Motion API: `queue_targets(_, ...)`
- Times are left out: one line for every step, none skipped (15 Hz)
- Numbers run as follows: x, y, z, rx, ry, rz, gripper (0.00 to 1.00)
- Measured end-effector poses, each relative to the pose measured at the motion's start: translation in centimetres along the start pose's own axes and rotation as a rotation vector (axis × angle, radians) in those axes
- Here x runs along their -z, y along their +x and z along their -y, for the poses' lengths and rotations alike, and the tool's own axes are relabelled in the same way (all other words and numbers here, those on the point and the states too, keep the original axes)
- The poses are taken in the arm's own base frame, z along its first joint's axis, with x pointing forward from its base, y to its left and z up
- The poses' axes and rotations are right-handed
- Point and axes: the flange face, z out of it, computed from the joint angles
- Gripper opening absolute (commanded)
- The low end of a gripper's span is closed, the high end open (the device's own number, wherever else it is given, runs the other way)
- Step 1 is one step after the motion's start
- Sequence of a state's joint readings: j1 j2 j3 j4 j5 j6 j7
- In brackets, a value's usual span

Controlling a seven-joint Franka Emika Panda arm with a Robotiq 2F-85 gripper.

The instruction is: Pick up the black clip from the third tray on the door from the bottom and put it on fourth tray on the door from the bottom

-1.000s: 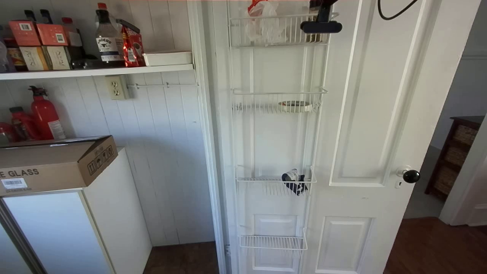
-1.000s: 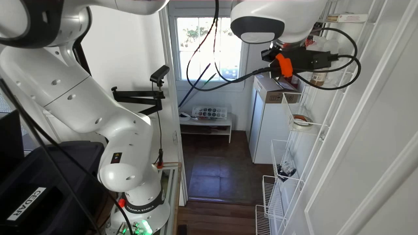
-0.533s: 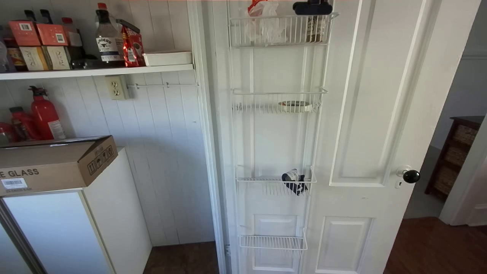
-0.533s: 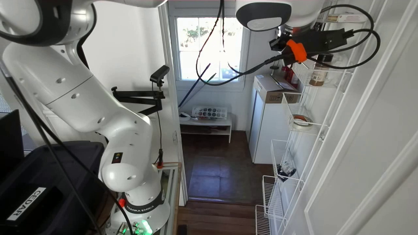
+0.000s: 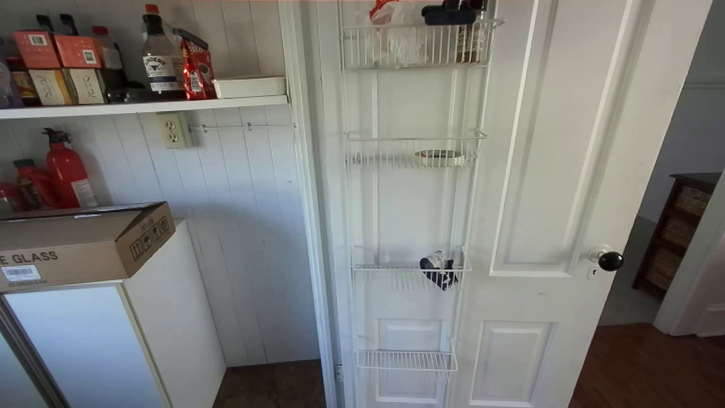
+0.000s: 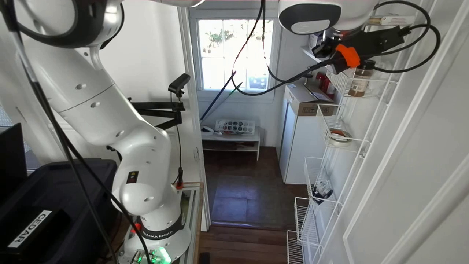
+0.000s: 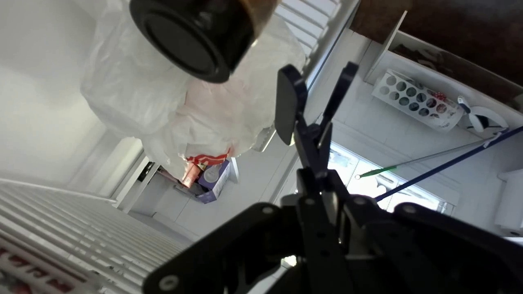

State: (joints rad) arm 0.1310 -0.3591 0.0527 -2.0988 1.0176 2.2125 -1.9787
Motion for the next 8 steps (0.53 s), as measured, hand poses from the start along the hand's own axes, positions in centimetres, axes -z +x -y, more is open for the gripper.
queue_targets(-0.2, 0.0, -0.2, 0.003, 0.002, -0.001, 0.02)
queue_targets(-0.4, 0.0, -0.3, 0.007, 0.004, -0.003, 0.02)
queue_targets(-0.6, 0.1, -0.4, 0.009, 0.006, -0.005, 0.02)
queue_targets(-0.7, 0.1, -0.4, 0.01, 0.008, -0.006, 0.02)
queue_targets(-0.9, 0.1, -0.5, 0.011, 0.01, -0.007, 0.02)
queue_targets(-1.0, 0.1, -0.5, 0.011, 0.009, -0.006, 0.02)
queue_targets(-1.1, 0.1, -0.5, 0.013, 0.005, -0.003, 0.02)
queue_targets(-1.3, 0.2, -0.5, 0.014, -0.001, 0.001, 0.02)
